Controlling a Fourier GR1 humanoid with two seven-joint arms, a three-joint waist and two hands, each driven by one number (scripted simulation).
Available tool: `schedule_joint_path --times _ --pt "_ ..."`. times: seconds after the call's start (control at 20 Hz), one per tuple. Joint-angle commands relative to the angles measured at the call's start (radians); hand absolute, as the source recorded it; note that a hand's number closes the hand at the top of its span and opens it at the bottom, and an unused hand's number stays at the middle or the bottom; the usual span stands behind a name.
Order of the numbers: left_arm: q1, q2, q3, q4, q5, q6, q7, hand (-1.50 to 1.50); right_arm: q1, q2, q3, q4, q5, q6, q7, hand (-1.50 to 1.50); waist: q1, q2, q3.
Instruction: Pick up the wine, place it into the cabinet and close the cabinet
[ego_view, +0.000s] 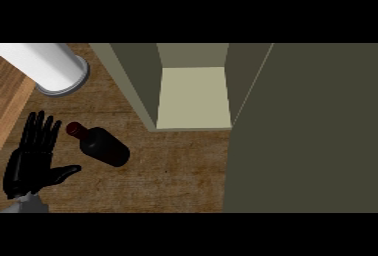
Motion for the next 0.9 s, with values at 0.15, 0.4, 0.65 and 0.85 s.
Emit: schedule_joint_path --times 0.15,0.4,0.65,0.85 --pt "-0.121 0.028 -0.021 0.321 -0.021 -0.122 -0.132 -1.5 0.031 -0.002 0.017 -0.139 -0.1 0.01 0.066 -1.5 -0.01 0.003 -0.002" --pt "-0.085 0.045 -0.018 0.399 -0.013 -0.217 -0.224 -1.5 0.103 -0.012 -0.038 -0.142 -0.161 0.05 0.028 -1.5 0.0 0.0 0.0" --pt "-0.155 0.049 -0.025 0.613 -0.041 -0.276 -0.335 -1.5 0.004 0.015 -0.007 -0.106 -0.097 0.014 0.055 -1.5 0.005 0.002 -0.001" --pt "-0.205 0.068 -0.025 0.737 -0.073 -0.297 -0.415 -1.5 0.071 0.019 0.012 -0.185 -0.1 0.011 0.059 -1.5 -0.005 0.002 -0.001"
